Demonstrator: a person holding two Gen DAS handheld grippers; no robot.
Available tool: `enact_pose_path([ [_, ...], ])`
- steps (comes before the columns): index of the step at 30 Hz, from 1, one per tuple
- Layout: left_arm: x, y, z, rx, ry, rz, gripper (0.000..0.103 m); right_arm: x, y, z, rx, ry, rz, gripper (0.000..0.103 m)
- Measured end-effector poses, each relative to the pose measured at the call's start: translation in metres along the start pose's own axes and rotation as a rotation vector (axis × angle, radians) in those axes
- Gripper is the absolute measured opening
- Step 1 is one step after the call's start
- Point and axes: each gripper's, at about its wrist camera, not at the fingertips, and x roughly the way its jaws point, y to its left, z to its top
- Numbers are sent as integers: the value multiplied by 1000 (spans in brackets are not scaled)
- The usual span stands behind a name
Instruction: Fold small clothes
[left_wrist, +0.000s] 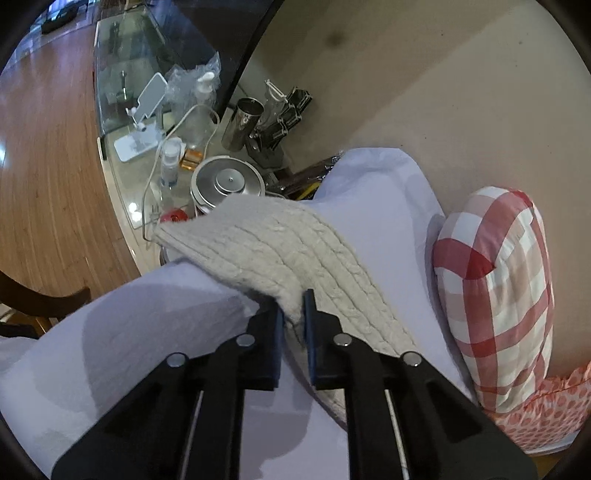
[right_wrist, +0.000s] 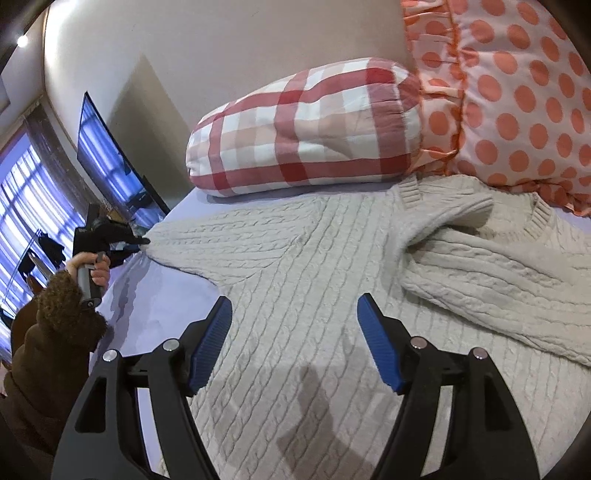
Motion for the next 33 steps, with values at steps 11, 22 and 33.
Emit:
enact_pose_path([
  [11, -93, -170, -74, 575, -348, 51, 7, -64, -62, -11, 96, -129, -21, 73],
  [22, -95, -374, -385, 1201, -321, -252, 7, -151, -193, -57, 434, -288, -127, 73],
  [33, -29, -371, -542, 1487, -446, -115, 7, -200, -239, -69, 505, -365, -150, 73],
])
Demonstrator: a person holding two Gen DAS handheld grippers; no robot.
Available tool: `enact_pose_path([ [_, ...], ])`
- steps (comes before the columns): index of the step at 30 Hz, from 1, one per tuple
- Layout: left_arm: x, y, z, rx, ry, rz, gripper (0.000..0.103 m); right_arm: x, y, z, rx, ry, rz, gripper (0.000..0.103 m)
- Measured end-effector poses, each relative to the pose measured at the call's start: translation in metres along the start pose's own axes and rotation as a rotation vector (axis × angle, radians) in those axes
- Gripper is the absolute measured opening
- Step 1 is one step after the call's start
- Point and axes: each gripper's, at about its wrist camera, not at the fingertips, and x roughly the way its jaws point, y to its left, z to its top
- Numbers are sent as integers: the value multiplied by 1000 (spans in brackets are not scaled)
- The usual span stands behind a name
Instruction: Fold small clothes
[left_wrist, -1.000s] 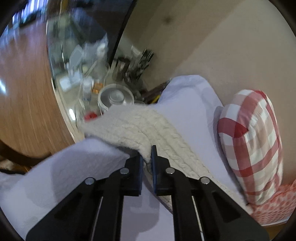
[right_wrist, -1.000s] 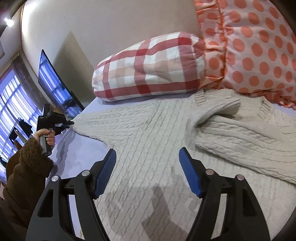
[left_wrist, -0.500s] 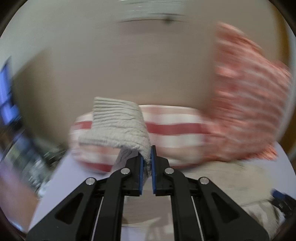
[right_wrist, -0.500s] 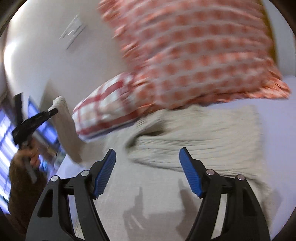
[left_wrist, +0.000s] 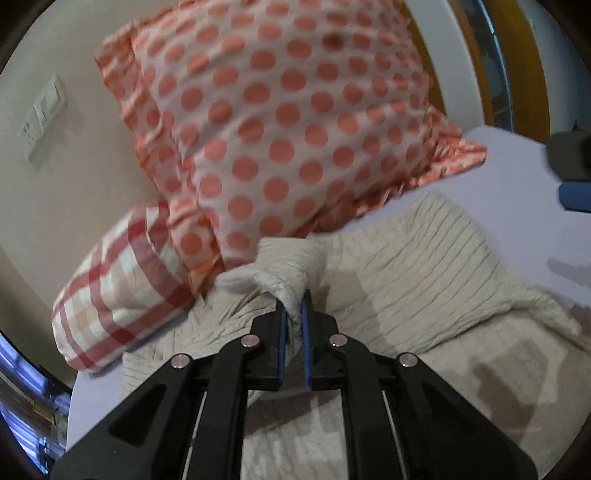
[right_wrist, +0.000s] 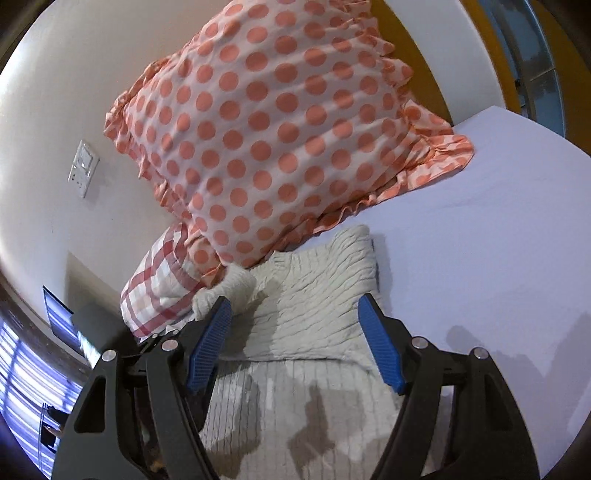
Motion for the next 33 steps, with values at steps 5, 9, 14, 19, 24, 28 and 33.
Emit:
enact_pose_path([
  [5, -2, -50, -7, 206, -10, -6, 16, 6, 5, 7, -26, 13, 7, 73],
  [9, -18, -66, -22, 308, -71, -31, 62, 7, 25, 22, -87, 18, 28, 73],
  [14, -35, -13, -42, 195, -9, -134, 62, 31, 62, 33, -180, 107, 96, 73],
  [19, -44, 79, -86, 17, 81, -38, 63, 101, 111, -2, -286, 269, 132, 57],
  [24, -43, 136, -118, -53, 135, 94, 66, 176, 178, -24, -376, 365, 132, 36],
  [28, -43, 160, -131, -107, 157, 120, 68, 232, 222, -42, -465, 392, 22, 33],
  [33, -54, 170, -142, -137, 139, 104, 73, 281, 240, -71, -611, 414, -257, 33],
])
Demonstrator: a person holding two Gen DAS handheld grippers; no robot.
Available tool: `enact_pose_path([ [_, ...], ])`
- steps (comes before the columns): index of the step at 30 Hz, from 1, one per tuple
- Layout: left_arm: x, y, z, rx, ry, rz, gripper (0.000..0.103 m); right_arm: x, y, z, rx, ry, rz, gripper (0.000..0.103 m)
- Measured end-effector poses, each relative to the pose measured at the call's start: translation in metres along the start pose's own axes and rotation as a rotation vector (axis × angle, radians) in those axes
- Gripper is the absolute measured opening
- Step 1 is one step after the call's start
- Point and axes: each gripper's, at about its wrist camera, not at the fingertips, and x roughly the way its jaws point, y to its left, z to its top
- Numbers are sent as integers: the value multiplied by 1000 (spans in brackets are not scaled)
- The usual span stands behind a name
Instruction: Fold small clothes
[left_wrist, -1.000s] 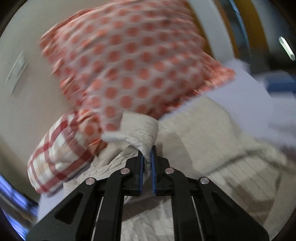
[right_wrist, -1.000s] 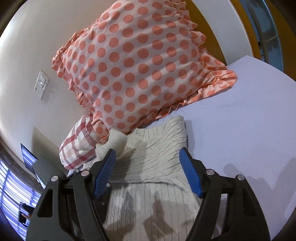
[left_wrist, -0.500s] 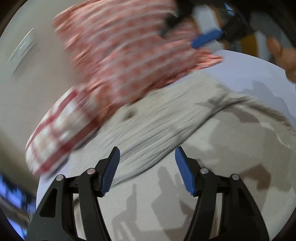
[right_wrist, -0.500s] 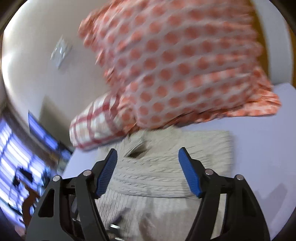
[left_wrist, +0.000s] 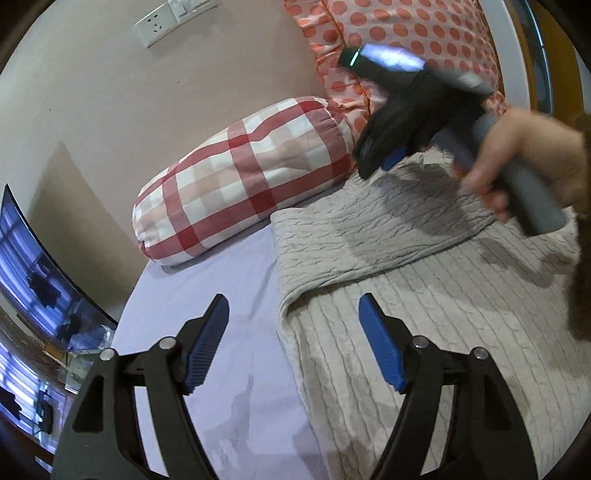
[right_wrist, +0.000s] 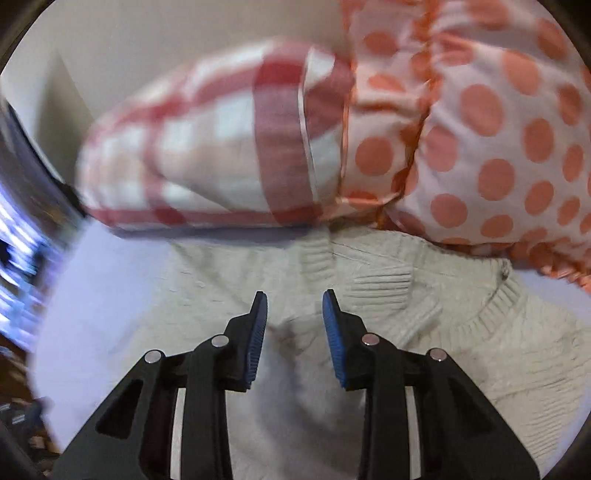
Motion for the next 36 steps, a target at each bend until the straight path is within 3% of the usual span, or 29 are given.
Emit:
enact_pose_path([
  [3, -1, 4, -4, 2, -10, -16, 73, 9, 4, -4, -11, 6, -123, 34],
  [5, -1, 6, -7, 0, -15, -23, 74, 13, 2, -10, 1, 4, -133, 32],
  [6, -3, 5, -7, -2, -17, -25, 74, 13, 2, -11, -5, -3, -121, 21],
  [8, -2, 10, -9, -12, -19, -32, 75, 8, 2, -12, 11, -25, -93, 10],
  [14, -2, 23, -12, -54, -26, -34, 75, -35, 0, -6, 78, -169, 163, 8],
  [19, -1, 25, -11, -67, -22, -38, 76, -43, 19, -7, 15, -196, 308, 8],
  [22, -2, 22, -11, -60, -24, -41, 76, -40, 38, -13, -63, -196, 436, 0],
  [23, -2, 21, -11, -56, -25, -40, 77, -36, 47, -12, -115, -163, 430, 0],
  [24, -2, 20, -11, -52, -24, -38, 77, -33, 56, -16, -172, -139, 365, 0],
  [27, -1, 20, -11, -51, -18, -34, 77, -50, 45, -19, -141, -144, 346, 2],
  [30, -1, 24, -11, -59, -16, -31, 77, -74, -6, -25, 32, -150, 353, 14],
  [33, 0, 25, -12, -63, -15, -37, 77, -94, -66, -51, 144, -149, 234, 43],
  [36, 0, 23, -12, -52, -17, -38, 77, -104, -133, -81, 261, -126, 85, 43],
])
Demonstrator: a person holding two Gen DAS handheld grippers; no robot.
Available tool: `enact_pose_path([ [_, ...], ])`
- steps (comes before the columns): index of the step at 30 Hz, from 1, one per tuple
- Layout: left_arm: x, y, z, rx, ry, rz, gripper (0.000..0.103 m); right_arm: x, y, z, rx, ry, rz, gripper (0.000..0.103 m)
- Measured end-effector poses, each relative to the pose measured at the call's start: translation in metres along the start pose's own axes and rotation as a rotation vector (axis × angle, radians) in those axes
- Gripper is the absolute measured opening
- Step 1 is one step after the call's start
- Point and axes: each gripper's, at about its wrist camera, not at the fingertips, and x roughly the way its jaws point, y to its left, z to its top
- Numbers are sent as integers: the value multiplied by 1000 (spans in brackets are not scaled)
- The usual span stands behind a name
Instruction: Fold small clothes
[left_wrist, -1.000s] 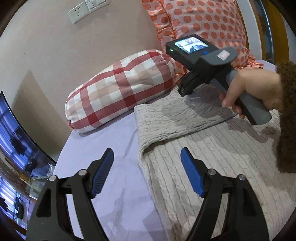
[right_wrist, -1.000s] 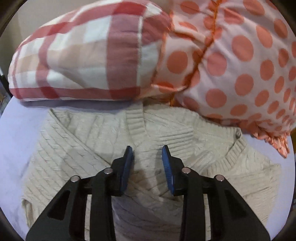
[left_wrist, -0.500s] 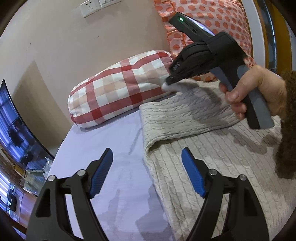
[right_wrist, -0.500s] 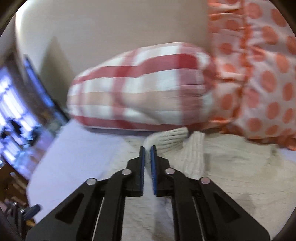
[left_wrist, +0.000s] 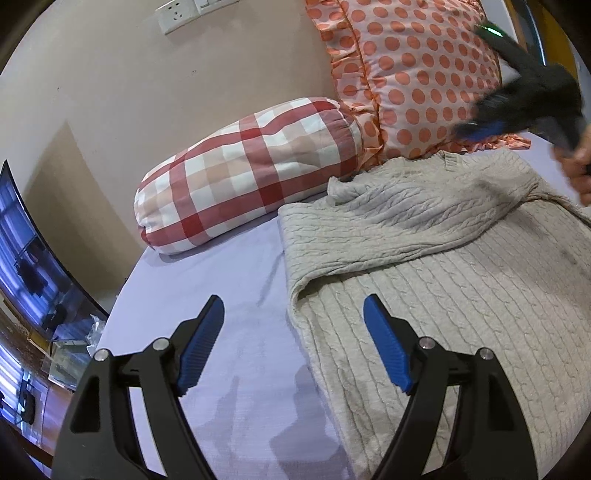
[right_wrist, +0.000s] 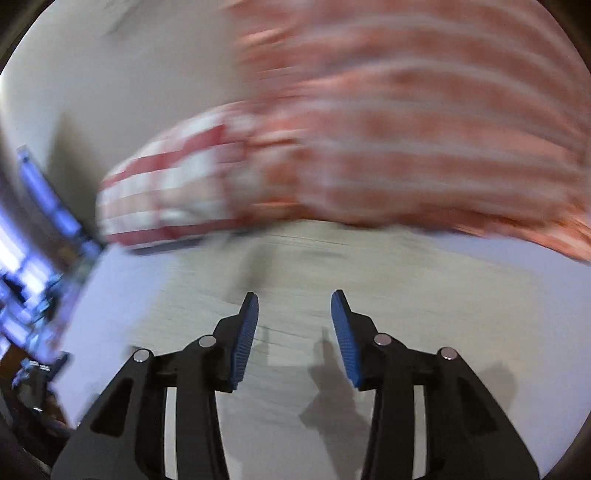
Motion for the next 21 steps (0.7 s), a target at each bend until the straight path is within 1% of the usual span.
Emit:
enact_pose_path([
  [1, 0, -2, 1, 4, -2, -5, 77, -7, -25, 1, 35, 5, -19, 43],
  [3, 0, -6, 4, 5, -3, -16, 77, -12, -69, -8, 121, 20, -87, 43],
  [4, 0, -7, 6, 2, -2, -25, 78, -12, -81, -12, 141, 32, -89, 43],
  [6, 0, -9, 10, -6, 1, -36, 78, -5, -94, -21, 158, 58, -99, 42],
  [8, -1, -12, 12, -9, 4, -41, 78, 0, -102, -22, 148, 77, -104, 41],
  [10, -3, -13, 13, -7, 4, -37, 78, 10, -100, -22, 141, 86, -110, 41],
  [11, -3, -13, 13, -6, 5, -37, 78, 12, -99, -24, 130, 93, -102, 37],
  [12, -3, -13, 13, -5, 7, -33, 78, 15, -97, -25, 115, 97, -99, 28],
  [13, -3, -12, 12, -4, 11, -28, 79, 19, -91, -26, 92, 95, -101, 24],
  [14, -3, -12, 12, -4, 15, -25, 79, 18, -87, -29, 54, 75, -109, 17],
  [15, -2, -11, 12, -5, 18, -20, 79, 14, -84, -30, 36, 57, -95, 11],
  [17, 0, -10, 12, -8, 26, -13, 79, 2, -78, -33, 34, 23, -63, 9],
  [19, 3, -8, 12, -20, 35, -13, 79, -14, -71, -32, 32, -18, 7, 9],
  [20, 4, -7, 13, -27, 39, -14, 79, -26, -62, -33, 19, -38, 71, 8],
  [21, 6, -5, 13, -41, 45, -14, 79, -34, -52, -35, 3, -46, 117, 8],
])
